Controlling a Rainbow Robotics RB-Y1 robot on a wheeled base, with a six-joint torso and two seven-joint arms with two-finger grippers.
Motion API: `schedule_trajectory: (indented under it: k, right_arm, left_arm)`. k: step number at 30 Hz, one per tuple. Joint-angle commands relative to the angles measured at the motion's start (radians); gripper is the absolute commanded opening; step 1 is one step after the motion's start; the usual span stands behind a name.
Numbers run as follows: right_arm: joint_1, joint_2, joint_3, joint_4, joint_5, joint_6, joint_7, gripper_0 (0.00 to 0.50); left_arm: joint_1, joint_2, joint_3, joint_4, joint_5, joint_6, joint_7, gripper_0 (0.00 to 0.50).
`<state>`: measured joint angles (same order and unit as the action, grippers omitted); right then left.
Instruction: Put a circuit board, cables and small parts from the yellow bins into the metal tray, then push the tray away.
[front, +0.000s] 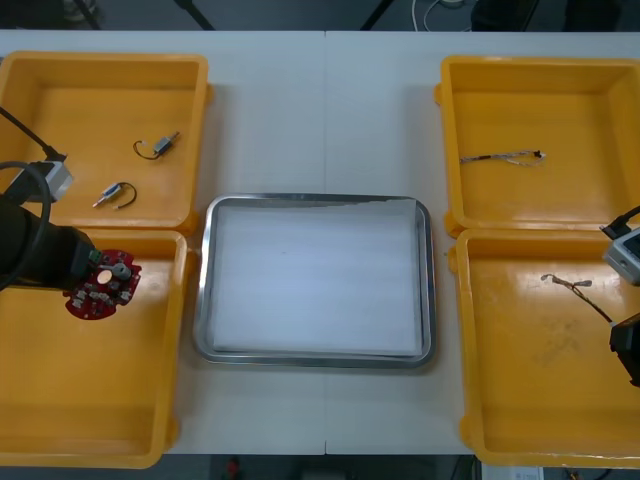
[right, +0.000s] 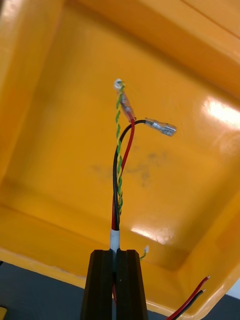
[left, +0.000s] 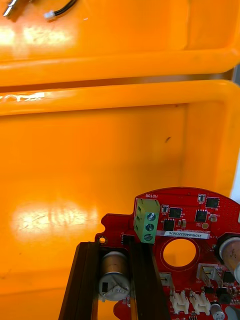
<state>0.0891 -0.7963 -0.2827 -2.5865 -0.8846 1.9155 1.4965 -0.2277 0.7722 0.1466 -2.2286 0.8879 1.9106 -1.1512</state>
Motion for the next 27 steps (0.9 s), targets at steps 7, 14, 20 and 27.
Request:
schedule_trajectory:
  k: [7,14,20,27]
  right_arm:
    - [-0.140,-0.103,0.007,-0.031,-0.120,0.004,0.007,0.000]
    - [-0.224,-0.143,0.089,-0.031,-0.120,0.004,-0.001,0.000]
    - [-0.250,-0.147,0.106,-0.029,-0.111,0.004,0.007,0.000]
    - [-0.252,-0.158,0.122,-0.023,-0.105,0.004,0.007,0.000]
  left_arm:
    - [-0.140,0.050,-0.168,-0.085,0.016,0.009,0.315,0.000]
    - [-0.233,0.047,-0.332,-0.085,-0.007,0.009,0.423,0.000]
    - [-0.302,0.024,-0.506,-0.060,-0.069,-0.068,0.518,0.000]
    - [-0.346,-0.031,-0.650,0.035,-0.133,-0.160,0.539,0.000]
